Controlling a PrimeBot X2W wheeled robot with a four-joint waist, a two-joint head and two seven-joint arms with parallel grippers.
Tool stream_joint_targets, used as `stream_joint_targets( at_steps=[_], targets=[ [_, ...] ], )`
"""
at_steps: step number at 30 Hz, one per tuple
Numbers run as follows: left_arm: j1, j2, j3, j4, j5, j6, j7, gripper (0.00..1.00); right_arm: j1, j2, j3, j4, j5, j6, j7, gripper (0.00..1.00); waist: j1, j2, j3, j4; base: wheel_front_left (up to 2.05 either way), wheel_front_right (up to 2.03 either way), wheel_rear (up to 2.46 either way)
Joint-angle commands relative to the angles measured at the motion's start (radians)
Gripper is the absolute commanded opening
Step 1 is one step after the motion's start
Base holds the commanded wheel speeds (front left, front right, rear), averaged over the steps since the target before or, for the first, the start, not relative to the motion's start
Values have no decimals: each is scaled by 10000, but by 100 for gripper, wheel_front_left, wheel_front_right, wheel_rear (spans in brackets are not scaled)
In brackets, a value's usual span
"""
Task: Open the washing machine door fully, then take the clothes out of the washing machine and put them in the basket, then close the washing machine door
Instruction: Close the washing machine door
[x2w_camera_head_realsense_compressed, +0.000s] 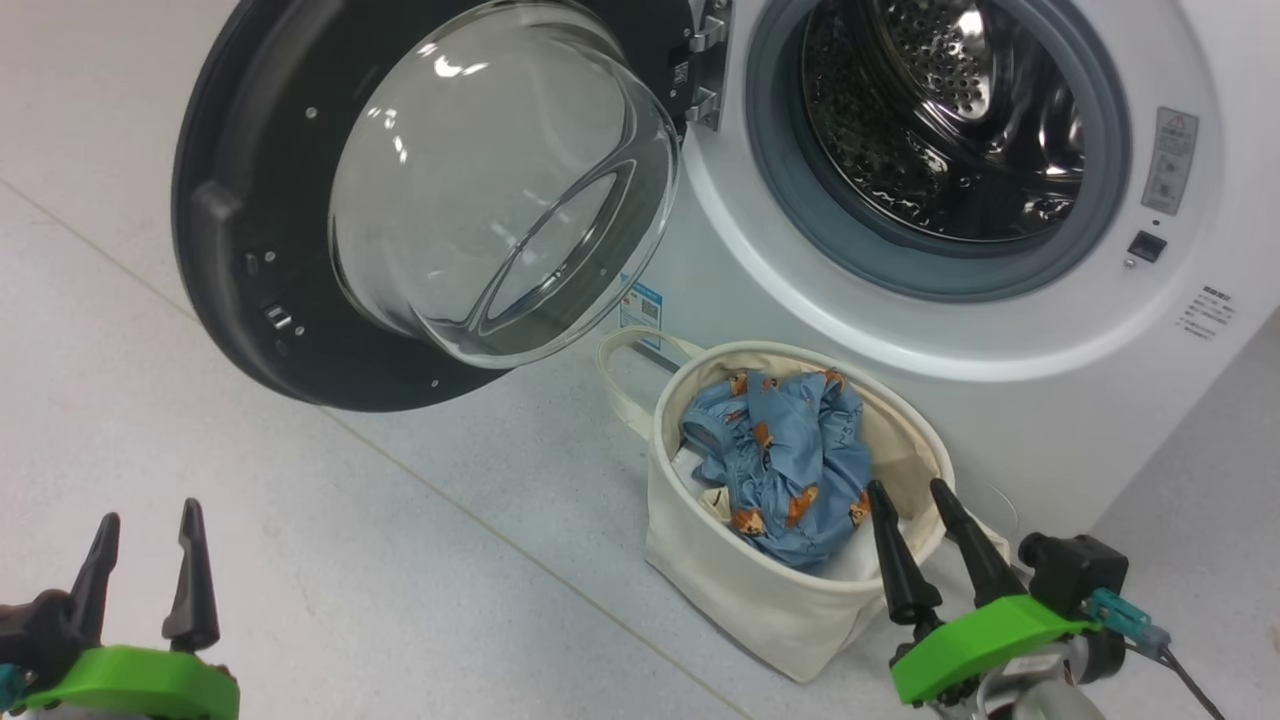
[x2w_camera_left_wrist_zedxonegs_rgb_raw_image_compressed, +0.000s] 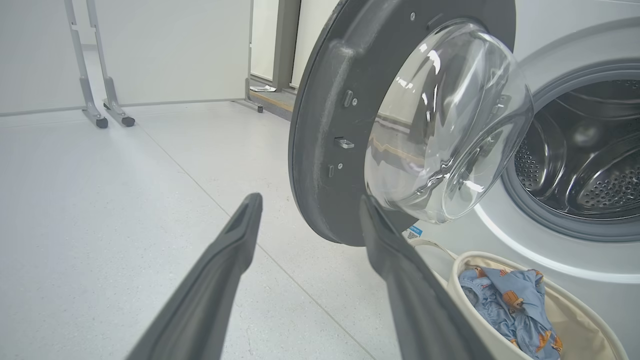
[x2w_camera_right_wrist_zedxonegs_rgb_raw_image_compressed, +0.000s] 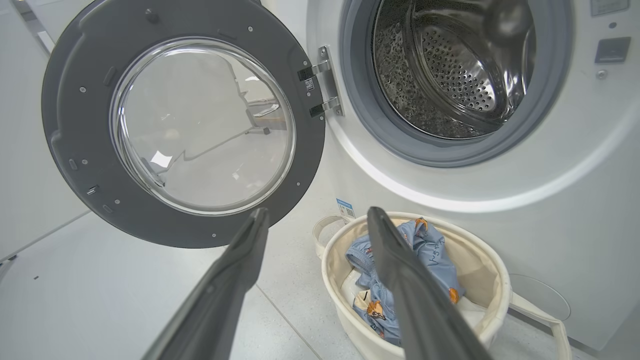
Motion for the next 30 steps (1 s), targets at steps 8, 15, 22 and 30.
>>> stream_joint_targets(
  at_steps=[8,15,22,30],
  targets=[
    [-377,318,679,-663,-346,151,6,100,-390,12,389,-213,23,2,-94,100,0,-1,141,81,0,0,0],
    [-284,272,1150,-1039,-1414,-173,531,0,-423,12,537,-180,113,2,-94,100,0,-1,196,117,0,0,0],
    [-1175,595,2456,-1105,-4534,-823,2348,0,-531,12,548,-123,-71,2,-94,100,0,-1,415,111,0,0,0],
    [-3573,1682,4030,395,-8522,-810,5229,0,-702,-156,505,-39,-421,2,-94,100,0,-1,1003,101,0,0,0]
  ],
)
